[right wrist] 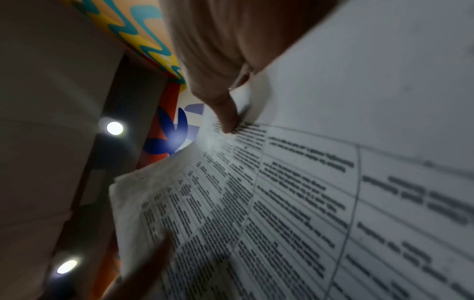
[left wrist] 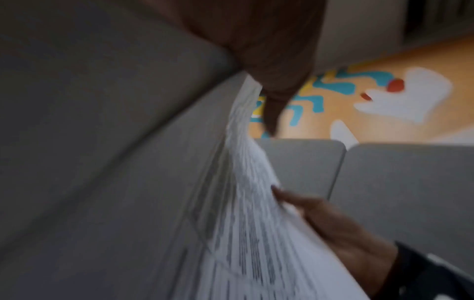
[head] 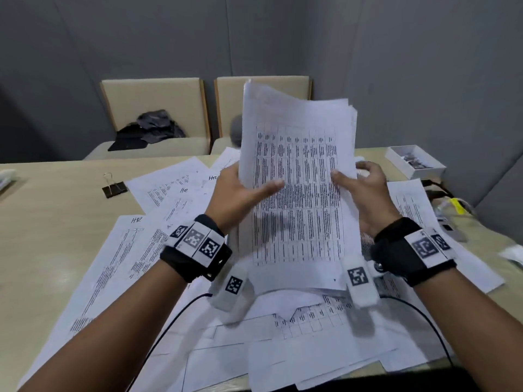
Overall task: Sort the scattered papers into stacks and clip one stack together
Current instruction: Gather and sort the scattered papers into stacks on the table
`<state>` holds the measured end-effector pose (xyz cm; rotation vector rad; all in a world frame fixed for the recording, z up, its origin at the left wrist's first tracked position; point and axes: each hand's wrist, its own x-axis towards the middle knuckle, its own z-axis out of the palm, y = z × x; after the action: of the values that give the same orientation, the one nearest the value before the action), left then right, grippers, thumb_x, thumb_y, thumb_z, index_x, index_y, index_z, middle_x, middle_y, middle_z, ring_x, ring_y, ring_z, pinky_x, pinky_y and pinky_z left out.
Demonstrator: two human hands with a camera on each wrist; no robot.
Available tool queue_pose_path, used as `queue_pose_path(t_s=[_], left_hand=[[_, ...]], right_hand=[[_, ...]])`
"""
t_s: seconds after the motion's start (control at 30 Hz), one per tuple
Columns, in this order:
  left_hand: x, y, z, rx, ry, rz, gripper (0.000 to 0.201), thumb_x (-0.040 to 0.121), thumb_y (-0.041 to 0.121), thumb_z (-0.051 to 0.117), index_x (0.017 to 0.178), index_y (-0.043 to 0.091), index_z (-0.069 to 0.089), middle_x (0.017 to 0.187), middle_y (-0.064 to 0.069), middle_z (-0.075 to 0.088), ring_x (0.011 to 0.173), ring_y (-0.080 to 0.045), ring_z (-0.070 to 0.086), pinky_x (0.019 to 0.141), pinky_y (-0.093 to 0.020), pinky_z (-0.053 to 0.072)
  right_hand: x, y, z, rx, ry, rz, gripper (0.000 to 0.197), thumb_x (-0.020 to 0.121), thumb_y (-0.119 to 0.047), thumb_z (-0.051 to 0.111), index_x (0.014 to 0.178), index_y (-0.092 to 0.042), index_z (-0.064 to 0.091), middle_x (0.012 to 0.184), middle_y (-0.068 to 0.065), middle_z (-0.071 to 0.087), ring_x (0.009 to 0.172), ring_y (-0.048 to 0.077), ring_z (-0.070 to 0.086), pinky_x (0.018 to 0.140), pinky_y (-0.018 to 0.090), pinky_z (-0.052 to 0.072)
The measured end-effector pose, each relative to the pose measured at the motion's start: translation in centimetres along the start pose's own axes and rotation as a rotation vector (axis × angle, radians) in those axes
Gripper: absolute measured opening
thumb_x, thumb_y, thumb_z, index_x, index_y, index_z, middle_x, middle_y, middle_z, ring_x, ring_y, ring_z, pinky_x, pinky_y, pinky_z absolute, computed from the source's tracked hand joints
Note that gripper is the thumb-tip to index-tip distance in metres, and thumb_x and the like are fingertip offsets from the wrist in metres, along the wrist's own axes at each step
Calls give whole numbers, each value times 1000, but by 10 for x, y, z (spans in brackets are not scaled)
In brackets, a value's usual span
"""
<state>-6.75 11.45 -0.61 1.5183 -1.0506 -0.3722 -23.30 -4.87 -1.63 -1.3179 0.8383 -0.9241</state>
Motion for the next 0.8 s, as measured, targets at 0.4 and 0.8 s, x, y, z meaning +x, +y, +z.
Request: queue_pose_path(t_s=[0.4,0.8], left_hand=[[8,1,-21,-211,4,-24,40,78,8,75,116,13,62,108,0,72,103,-19,69,93,-44,55],[9,-21,-39,-202,45,-55,21,85,9,71,101,23,72,111,-9,71,108,-33,65,96,-51,52]], right_hand=[[-8,-28,14,-229,-265,-200,35,71,-26,86,97,-14,64,87,-17,75,84,-2,70,85,27,57],[6,-24,15,-322,-207,-250,113,58,-36,89,150,-19,26,136,-7,50,132,8,45,108,25,37]])
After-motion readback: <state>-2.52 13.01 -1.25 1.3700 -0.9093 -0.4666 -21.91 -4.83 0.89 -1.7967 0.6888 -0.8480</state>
